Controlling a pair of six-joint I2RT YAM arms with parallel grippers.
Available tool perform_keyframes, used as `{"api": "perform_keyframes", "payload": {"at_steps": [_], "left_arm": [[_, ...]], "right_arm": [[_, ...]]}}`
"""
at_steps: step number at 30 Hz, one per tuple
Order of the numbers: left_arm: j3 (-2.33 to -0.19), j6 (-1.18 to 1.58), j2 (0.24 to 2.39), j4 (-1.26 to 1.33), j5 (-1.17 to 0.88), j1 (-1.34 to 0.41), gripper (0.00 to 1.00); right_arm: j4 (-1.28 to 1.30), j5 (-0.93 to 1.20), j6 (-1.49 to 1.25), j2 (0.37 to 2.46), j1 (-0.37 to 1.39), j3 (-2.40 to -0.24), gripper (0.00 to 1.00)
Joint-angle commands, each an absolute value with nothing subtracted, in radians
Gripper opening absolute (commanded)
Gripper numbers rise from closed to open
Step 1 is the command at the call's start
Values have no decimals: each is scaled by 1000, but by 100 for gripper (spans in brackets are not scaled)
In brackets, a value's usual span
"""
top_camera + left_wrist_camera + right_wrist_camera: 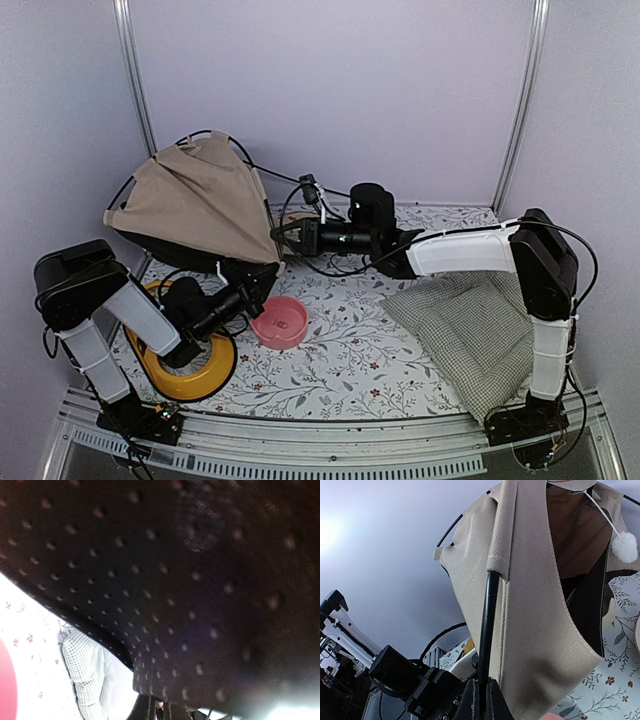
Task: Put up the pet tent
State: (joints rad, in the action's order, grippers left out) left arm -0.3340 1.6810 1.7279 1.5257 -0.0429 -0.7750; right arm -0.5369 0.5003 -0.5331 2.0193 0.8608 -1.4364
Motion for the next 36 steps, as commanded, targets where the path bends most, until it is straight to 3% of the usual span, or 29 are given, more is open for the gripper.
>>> {"api": "perform_keyframes", "payload": {"at_steps": [1,36], "left_arm": [[-283,1674,1768,1541,-324,-900,0],[-290,1674,1770,1522,-330,-909,0]], "right_arm": [[-792,325,-506,2007,794,-1562,0],[-768,332,-502,2016,781,-1596,0]]}}
